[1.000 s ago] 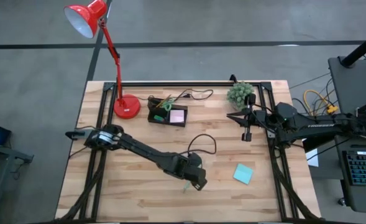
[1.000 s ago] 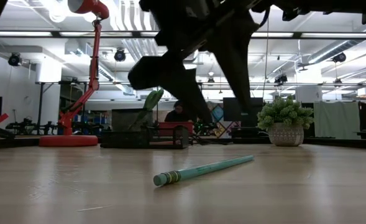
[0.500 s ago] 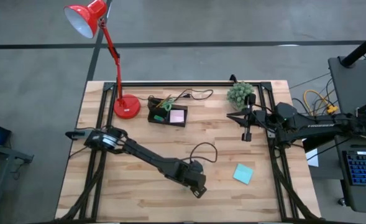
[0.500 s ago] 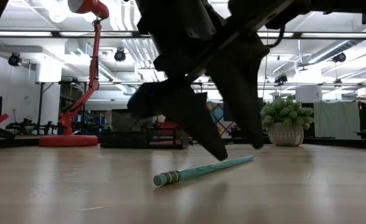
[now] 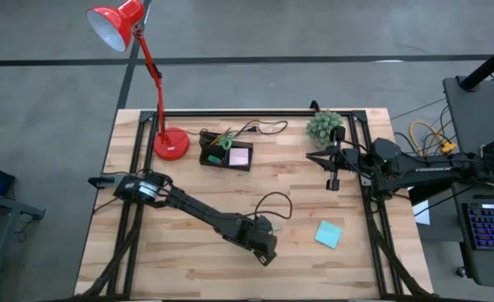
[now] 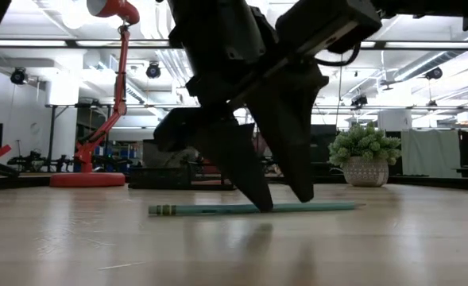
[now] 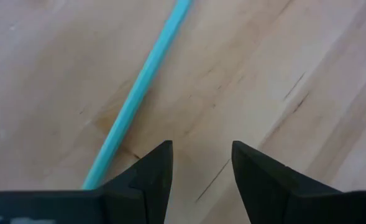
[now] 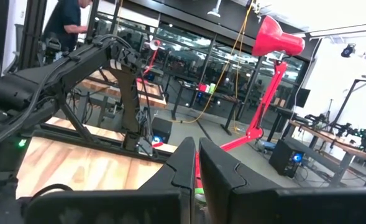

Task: Pick and place office supplies into organizer
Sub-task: Put the blue pencil into the black mesh desk organizer

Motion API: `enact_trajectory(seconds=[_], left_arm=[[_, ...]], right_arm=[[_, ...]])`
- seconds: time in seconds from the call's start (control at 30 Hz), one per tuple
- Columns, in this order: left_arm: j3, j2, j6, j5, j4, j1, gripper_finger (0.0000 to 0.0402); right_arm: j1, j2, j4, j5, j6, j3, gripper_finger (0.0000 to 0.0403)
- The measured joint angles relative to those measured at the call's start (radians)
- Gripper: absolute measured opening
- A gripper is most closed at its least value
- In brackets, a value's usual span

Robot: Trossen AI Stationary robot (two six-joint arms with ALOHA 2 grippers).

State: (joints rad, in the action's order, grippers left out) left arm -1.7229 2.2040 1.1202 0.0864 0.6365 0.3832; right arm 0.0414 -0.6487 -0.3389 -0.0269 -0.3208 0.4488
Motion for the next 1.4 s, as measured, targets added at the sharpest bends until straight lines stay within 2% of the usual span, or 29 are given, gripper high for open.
enact_trajectory(seconds=[0.17,0.3,0.57,0.87,1.13,1.4], left_arm=[[-0.016,-0.014,-0.003,0.0,0.004,-0.002,0.015],[-0.052,-0.029,-0.102,0.004,0.017,-0.003,0.015],[-0.058,-0.03,-0.216,0.02,0.216,-0.015,0.015],[-0.033,-0.03,-0.371,0.002,0.21,-0.018,0.015],[0.023,-0.025,-0.401,-0.002,0.222,-0.036,0.015],[0.083,-0.032,-0.43,-0.048,0.186,-0.045,0.015]], right_arm=[[0.0,0.0,0.0,0.0,0.003,0.0,0.0013],[0.0,0.0,0.0,0.0,0.004,0.0,0.0013],[0.0,0.0,0.0,0.0,0.006,0.0,0.0013],[0.0,0.0,0.0,0.0,0.006,0.0,0.0013],[0.0,0.0,0.003,0.0,0.007,0.0,0.0013],[0.0,0.0,0.013,0.0,0.006,0.0,0.0013]])
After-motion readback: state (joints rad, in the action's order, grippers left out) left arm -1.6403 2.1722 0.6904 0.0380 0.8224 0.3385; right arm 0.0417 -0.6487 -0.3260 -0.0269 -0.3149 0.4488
